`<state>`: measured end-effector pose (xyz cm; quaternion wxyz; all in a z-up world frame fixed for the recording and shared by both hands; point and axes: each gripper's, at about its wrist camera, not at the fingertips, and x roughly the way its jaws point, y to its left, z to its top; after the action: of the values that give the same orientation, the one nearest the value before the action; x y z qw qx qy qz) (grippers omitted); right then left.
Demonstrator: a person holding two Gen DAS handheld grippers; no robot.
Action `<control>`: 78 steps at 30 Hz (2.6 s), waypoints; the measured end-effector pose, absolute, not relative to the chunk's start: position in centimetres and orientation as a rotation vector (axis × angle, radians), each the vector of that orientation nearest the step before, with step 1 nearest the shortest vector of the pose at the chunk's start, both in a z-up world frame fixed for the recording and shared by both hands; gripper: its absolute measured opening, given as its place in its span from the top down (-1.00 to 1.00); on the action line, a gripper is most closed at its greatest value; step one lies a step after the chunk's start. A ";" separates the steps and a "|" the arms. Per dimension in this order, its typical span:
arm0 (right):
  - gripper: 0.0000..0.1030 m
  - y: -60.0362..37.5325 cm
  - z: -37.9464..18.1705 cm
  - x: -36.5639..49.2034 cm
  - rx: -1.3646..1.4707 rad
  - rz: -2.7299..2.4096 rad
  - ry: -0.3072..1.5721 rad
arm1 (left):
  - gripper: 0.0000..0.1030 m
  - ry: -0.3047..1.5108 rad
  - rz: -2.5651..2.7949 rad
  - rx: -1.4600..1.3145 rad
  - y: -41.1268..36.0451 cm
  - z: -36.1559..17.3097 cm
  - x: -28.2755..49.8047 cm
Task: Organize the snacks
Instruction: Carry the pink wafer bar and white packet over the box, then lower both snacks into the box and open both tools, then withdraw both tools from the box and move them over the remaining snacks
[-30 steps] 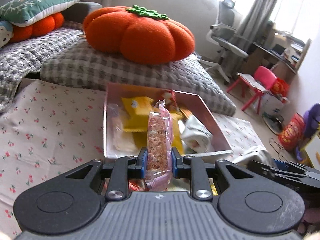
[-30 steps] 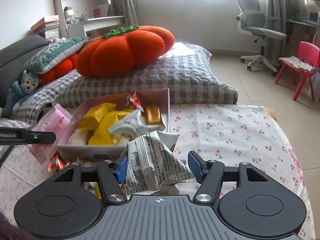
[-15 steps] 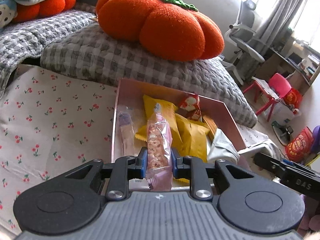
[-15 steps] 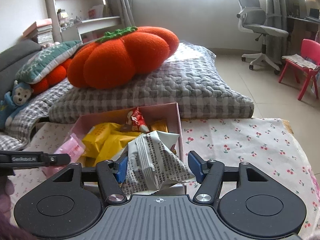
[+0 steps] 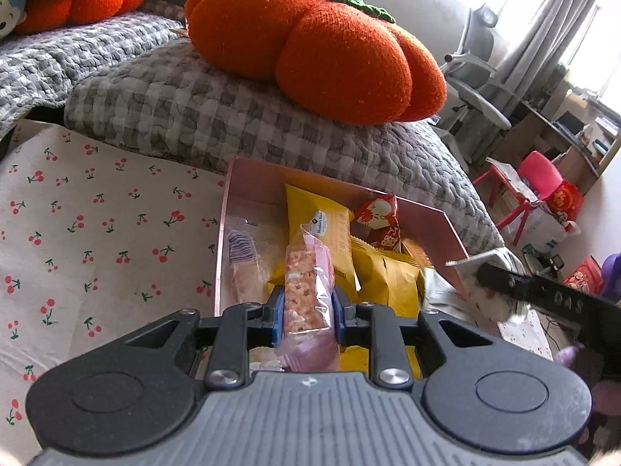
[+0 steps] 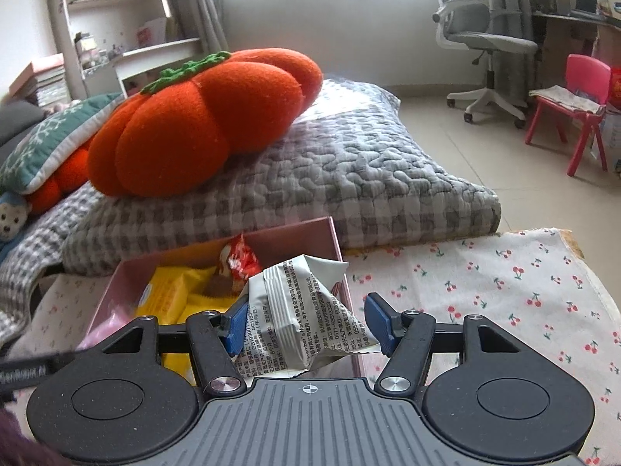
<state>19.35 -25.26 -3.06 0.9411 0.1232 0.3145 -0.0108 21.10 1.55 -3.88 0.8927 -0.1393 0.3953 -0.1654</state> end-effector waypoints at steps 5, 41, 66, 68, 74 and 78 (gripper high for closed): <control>-0.20 -25.4 -3.2 20.4 0.281 -0.045 0.635 | 0.55 0.810 -0.348 -0.294 1.9 -4.2 21.2; -0.80 -25.9 0.5 14.7 0.258 0.043 0.632 | -0.73 0.772 -0.346 -0.117 -0.1 0.0 16.9; -0.92 -27.4 -1.2 5.6 0.219 0.084 0.671 | -0.99 0.840 -0.359 -0.059 -1.4 -0.6 10.4; -0.92 -27.8 -2.3 5.0 0.241 0.029 0.686 | -0.99 0.855 -0.354 -0.076 -1.2 -0.9 10.2; -0.92 -29.9 -4.1 4.7 0.417 -0.040 0.785 | -0.99 0.876 -0.337 -0.058 -1.3 -2.6 9.5; -0.92 -30.5 -4.6 4.5 0.394 -0.079 0.784 | -0.99 0.874 -0.337 -0.030 -2.0 -4.0 9.0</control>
<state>4.48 -30.52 -4.65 0.9045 0.1905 0.3797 -0.0381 9.02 -1.96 -4.00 0.8922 -0.0144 0.4212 -0.1624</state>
